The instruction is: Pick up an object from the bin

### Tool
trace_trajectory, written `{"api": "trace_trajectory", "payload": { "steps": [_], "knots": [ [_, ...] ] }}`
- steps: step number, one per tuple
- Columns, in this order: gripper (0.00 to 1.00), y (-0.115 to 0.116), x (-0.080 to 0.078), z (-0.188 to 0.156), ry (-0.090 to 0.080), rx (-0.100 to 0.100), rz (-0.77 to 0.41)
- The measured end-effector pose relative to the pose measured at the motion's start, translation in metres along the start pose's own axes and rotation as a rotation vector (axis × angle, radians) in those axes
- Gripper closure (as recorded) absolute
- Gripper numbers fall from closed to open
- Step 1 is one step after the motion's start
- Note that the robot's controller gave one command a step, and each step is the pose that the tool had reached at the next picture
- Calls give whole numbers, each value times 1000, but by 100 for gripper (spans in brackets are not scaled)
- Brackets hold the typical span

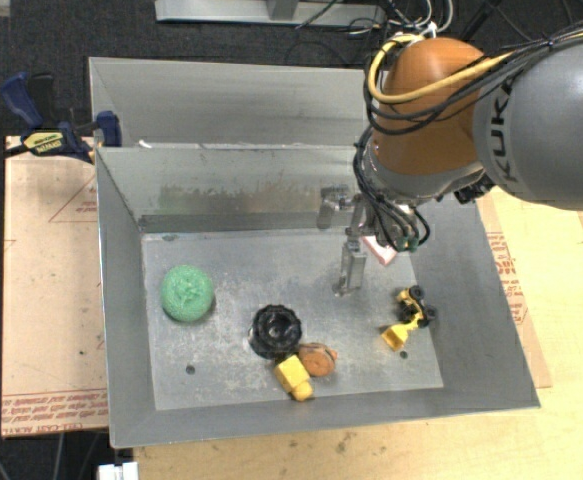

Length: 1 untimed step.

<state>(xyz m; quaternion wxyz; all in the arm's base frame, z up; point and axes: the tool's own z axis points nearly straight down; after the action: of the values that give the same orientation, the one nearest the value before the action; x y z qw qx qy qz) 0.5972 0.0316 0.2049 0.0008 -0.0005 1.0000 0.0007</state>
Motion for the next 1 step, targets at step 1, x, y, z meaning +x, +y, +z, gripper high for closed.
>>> {"api": "trace_trajectory", "payload": {
  "steps": [1],
  "knots": [
    [0, 20, -2, 34, -5, 1, -93]
  ]
}}
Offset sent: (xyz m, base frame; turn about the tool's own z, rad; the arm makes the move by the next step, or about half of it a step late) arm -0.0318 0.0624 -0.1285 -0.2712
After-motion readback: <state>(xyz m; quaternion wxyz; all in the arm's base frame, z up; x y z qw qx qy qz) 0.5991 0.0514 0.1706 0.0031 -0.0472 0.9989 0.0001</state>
